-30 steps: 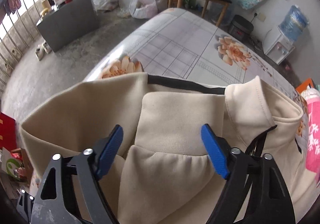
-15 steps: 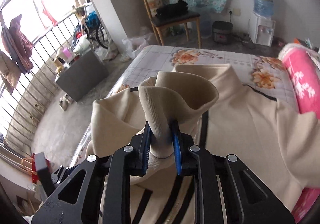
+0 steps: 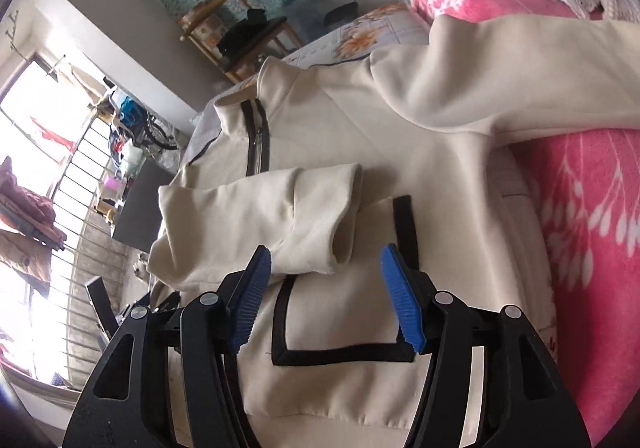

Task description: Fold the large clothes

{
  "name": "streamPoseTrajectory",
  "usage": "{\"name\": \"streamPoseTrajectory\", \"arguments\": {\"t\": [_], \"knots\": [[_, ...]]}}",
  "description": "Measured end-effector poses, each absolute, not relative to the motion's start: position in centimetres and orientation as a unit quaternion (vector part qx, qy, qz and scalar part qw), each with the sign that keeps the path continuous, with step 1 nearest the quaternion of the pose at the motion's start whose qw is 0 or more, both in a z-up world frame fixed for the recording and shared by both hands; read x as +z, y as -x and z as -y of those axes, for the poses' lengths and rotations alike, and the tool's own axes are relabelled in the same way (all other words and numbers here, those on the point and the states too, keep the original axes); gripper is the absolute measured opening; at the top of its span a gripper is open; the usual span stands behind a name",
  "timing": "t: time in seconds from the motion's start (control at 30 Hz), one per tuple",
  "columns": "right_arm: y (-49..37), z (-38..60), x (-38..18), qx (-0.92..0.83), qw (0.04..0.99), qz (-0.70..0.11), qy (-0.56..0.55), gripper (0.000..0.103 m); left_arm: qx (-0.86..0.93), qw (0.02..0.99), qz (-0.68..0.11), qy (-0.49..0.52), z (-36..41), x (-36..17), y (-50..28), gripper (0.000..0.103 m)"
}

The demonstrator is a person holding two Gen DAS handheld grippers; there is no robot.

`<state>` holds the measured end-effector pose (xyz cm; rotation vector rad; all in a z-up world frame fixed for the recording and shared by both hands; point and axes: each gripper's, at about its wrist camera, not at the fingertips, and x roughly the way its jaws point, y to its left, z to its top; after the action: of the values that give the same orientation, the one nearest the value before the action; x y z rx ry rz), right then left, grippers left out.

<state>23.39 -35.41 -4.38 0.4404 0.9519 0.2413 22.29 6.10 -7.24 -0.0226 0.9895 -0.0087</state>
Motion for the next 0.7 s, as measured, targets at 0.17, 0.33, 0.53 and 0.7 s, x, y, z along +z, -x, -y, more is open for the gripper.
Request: {"name": "streamPoseTrajectory", "arguments": {"t": [0.17,0.33,0.53,0.7], "knots": [[-26.9,34.8,-5.9,0.128,0.846,-0.471,-0.215,0.060,-0.001,0.880,-0.475,0.007,-5.9,-7.4,-22.3,0.098],[-28.8,34.7,-7.9,0.149,0.824,-0.495,-0.233,0.050,0.000,0.880,-0.475,0.008,-5.9,-7.5,-22.4,0.098],[-31.8,33.9,-8.6,0.146,0.817,-0.522,-0.198,0.044,-0.002,0.882,-0.470,0.004,-6.0,-7.4,-22.1,0.098],[-32.2,32.5,-9.4,0.146,0.806,-0.554,-0.150,0.023,-0.006,0.898,-0.437,0.055,-8.3,-5.7,-21.0,0.098]]}}
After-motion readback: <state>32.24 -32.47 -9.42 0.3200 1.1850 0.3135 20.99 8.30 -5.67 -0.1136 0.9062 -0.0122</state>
